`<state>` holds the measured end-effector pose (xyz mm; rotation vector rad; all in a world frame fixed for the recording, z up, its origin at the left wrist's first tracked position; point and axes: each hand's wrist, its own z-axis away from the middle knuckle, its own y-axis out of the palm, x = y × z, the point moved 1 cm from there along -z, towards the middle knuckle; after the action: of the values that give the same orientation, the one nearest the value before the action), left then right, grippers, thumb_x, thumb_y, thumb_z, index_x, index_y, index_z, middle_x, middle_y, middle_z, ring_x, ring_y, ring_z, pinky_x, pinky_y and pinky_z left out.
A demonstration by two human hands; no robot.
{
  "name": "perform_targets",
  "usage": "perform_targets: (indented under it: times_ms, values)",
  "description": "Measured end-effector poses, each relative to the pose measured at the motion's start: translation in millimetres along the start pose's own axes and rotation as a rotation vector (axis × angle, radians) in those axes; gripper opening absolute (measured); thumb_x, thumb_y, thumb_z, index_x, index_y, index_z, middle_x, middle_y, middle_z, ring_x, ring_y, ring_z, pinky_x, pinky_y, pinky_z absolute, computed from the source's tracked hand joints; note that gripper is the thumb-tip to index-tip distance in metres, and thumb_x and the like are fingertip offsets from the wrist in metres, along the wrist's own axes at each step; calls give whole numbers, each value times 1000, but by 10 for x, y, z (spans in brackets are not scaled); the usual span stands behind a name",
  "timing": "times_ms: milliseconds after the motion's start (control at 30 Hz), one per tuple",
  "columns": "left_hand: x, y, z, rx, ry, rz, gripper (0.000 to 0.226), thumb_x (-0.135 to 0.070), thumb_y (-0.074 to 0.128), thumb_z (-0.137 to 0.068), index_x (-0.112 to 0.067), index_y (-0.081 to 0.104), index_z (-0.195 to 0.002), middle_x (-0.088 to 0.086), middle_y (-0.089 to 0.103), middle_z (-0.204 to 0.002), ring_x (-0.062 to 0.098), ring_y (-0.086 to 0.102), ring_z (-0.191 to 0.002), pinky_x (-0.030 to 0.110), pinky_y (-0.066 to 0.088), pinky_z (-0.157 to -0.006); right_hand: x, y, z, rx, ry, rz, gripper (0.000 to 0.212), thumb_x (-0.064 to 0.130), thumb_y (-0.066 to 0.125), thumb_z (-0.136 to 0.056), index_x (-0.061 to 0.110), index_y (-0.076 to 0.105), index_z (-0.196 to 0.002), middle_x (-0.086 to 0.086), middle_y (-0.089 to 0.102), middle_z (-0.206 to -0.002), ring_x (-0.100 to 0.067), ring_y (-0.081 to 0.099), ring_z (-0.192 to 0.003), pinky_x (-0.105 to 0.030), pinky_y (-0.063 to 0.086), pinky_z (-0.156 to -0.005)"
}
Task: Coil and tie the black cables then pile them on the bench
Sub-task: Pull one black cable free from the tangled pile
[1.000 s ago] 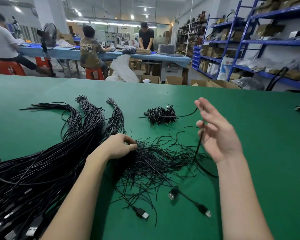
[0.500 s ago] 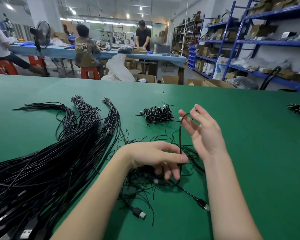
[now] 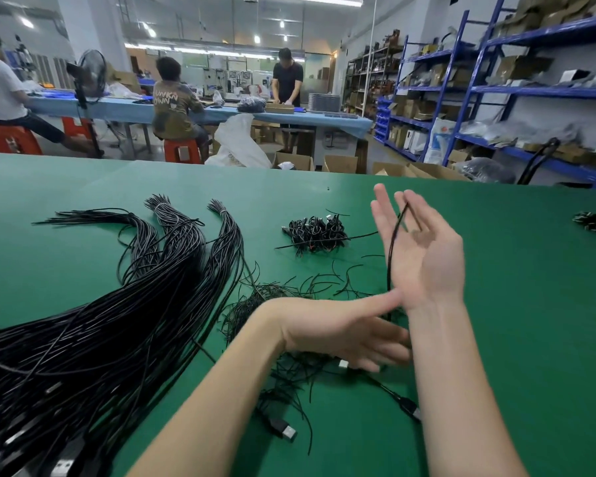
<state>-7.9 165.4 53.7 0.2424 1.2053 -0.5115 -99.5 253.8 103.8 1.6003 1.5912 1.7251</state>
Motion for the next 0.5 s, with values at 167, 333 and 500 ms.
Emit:
perform_targets:
  times_ms: [167,333,500]
  values:
    - [29,-144,-84,-519,211,307,82,-72,31,-92,-26,19,-159,-4,39,-158,15,49,-137,34,45,-108,67,-28,-27,-71,19,-30,27,4,52,-101,-12,49,-124,-20,53,-129,-36,72,-110,-43,59,-95]
    - [111,-441,41,-876,569,624,63,-60,51,-90,-34,44,-146,-13,57,-144,11,56,-128,33,48,-102,221,-320,-83,-66,275,660,27,14,67,-94,-9,65,-109,-18,70,-105,-22,78,-90,-25,62,-73]
    - [214,-636,230,-1003,712,934,38,-33,36,-109,-15,58,-134,2,67,-132,19,63,-122,34,51,-102,269,-597,-41,11,555,1437,27,27,75,-91,3,75,-103,-9,76,-78,-13,71,-61,-20,56,-57]
